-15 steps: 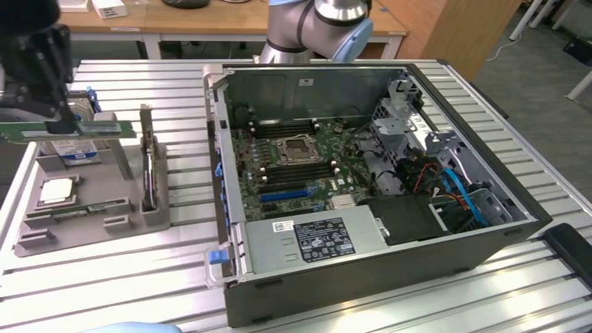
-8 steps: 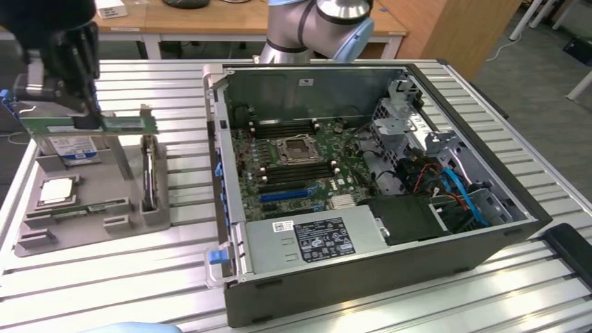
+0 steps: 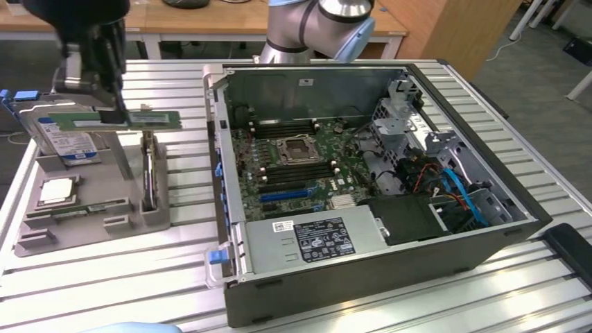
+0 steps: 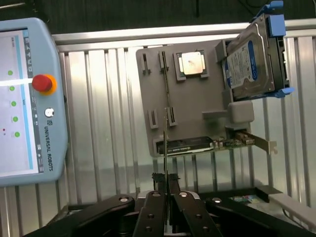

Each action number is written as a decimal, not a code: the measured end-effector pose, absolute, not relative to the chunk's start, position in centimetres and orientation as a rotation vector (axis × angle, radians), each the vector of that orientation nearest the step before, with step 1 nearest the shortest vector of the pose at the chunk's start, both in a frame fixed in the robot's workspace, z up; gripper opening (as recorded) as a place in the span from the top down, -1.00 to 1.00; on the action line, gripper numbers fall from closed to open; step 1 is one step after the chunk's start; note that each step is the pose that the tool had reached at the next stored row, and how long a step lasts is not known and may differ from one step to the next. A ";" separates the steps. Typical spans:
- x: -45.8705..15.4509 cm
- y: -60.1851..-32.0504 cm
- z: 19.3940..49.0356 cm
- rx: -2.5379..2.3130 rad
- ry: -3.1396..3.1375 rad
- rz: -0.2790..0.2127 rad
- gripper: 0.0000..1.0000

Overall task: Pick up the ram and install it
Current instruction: 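Pick up the ram and move it above insertion slot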

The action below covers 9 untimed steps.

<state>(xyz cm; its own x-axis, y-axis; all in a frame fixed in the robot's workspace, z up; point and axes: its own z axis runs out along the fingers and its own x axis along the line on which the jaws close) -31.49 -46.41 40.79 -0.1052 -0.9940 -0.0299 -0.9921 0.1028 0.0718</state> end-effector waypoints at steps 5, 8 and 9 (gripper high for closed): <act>-29.6 -46.4 41.1 2.086 -2.309 -0.116 0.75; -28.4 -46.4 41.3 2.088 -2.307 -0.117 0.75; -28.0 -46.4 41.3 2.088 -2.306 -0.117 0.75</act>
